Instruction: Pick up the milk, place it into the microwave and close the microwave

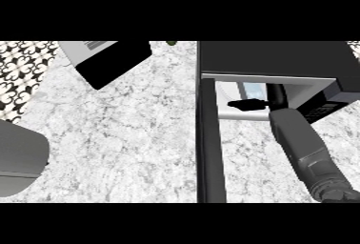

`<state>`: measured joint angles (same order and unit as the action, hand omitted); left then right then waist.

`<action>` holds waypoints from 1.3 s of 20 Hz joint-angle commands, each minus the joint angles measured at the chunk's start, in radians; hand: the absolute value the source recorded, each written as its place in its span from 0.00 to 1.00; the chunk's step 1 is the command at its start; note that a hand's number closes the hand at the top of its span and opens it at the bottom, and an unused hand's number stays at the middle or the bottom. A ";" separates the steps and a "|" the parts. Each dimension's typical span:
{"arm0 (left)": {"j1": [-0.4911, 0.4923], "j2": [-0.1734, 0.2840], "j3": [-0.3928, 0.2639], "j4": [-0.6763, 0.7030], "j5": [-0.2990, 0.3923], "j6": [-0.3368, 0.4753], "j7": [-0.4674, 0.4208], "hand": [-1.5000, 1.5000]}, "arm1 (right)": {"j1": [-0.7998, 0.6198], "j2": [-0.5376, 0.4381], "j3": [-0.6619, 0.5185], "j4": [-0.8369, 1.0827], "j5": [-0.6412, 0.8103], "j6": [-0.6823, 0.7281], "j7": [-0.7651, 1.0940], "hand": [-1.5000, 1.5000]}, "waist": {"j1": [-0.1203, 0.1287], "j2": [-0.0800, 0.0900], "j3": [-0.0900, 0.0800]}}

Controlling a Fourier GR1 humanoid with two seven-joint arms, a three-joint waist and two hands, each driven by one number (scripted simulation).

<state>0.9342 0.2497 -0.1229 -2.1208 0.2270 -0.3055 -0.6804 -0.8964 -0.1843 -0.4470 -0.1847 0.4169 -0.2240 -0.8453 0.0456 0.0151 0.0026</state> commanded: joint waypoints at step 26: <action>-0.384 -0.158 -0.372 0.038 -0.353 0.114 0.456 1.00 | 0.670 0.084 0.137 -0.589 -0.134 0.452 -0.100 0.00 | -0.117 -0.030 -0.006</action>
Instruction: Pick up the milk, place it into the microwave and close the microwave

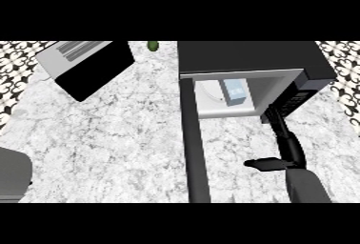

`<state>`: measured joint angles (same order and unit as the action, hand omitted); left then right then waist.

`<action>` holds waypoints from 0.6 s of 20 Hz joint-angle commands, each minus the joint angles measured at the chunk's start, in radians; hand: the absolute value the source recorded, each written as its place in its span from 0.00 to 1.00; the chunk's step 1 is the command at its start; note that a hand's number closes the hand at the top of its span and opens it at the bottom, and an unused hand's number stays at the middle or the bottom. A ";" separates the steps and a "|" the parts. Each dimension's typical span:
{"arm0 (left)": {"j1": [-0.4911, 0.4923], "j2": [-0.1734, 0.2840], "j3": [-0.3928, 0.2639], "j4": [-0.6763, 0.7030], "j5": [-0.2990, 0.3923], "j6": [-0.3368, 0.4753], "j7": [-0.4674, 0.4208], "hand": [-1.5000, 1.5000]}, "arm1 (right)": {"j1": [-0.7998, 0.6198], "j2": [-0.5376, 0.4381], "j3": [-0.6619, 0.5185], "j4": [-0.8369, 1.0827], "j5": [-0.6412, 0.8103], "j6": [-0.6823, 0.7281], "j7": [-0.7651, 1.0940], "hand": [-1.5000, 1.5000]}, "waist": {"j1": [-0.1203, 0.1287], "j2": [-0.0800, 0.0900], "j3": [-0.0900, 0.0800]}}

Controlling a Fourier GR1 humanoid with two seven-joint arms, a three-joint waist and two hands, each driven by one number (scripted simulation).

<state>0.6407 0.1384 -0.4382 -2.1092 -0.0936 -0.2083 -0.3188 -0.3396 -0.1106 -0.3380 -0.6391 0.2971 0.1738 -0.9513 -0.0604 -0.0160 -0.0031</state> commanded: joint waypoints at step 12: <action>-0.527 -0.137 -0.112 0.339 -0.148 0.031 0.312 1.00 | 0.561 -0.055 0.020 -0.709 -0.159 0.158 0.131 0.00 | 0.007 0.015 0.001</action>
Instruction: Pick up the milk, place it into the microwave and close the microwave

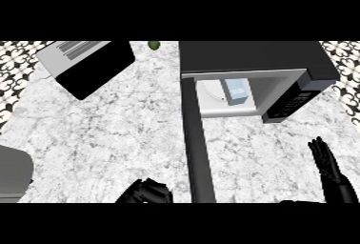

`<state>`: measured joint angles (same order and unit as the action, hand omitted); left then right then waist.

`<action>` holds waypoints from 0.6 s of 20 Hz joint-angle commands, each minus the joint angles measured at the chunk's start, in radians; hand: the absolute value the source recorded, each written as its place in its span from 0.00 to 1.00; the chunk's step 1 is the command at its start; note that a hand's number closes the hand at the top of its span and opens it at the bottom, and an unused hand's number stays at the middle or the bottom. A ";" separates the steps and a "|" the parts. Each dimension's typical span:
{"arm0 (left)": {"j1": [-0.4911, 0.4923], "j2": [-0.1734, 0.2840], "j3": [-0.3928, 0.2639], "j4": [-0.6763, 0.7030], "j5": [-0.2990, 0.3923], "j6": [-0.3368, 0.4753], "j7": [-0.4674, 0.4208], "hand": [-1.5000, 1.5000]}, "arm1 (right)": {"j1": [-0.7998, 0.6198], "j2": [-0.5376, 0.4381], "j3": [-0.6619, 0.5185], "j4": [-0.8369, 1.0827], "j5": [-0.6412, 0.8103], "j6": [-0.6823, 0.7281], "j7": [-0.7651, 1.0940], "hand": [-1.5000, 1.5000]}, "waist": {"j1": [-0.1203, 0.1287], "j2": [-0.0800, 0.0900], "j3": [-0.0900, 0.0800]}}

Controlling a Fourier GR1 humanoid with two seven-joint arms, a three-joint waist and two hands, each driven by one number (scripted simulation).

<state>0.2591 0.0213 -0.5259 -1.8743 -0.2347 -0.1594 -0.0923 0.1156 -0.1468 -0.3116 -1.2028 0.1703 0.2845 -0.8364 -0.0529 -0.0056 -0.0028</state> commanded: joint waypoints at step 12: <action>-0.551 -0.021 -0.300 0.699 0.153 0.208 -0.082 1.00 | 0.257 -0.079 -0.058 -0.318 -0.196 0.158 -0.003 0.00 | -0.017 0.014 0.000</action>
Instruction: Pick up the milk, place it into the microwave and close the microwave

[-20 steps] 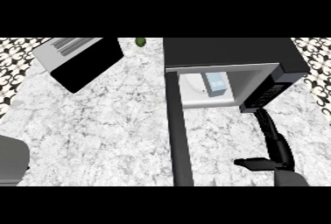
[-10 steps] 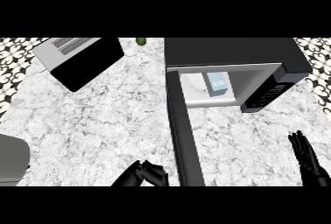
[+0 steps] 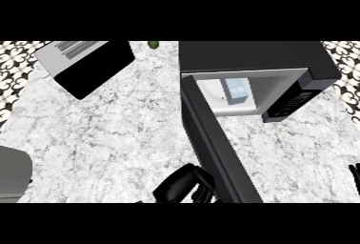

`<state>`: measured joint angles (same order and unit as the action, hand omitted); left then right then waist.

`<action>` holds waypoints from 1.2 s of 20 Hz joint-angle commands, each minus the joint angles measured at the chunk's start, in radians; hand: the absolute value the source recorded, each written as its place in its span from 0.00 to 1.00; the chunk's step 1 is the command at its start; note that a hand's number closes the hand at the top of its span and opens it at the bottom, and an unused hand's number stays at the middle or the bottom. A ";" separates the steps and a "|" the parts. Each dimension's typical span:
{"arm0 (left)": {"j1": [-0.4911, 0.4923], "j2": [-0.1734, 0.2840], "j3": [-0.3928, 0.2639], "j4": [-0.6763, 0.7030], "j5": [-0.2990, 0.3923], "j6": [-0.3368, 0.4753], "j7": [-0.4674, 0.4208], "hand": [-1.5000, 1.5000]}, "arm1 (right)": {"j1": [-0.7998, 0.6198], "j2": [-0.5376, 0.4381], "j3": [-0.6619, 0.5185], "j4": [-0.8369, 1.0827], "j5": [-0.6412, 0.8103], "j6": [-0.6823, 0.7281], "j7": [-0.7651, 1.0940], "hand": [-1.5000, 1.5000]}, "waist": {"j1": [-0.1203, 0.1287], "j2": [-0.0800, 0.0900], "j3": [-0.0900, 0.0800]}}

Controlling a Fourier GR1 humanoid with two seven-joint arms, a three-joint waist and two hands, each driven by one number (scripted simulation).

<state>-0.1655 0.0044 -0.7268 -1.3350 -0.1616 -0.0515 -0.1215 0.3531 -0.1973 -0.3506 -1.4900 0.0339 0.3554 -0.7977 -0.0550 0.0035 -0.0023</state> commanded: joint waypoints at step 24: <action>-0.366 -0.004 -0.254 0.184 0.517 0.654 -0.177 1.00 | -0.012 -0.187 0.027 -0.335 -0.321 0.164 0.167 0.00 | -0.151 0.033 -0.011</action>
<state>-0.5004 0.0050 -1.0171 -1.1279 0.2914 0.5473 -0.2403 0.3545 -0.3655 -0.3288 -1.7996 -0.2522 0.4758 -0.6285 -0.1854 0.0294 -0.0103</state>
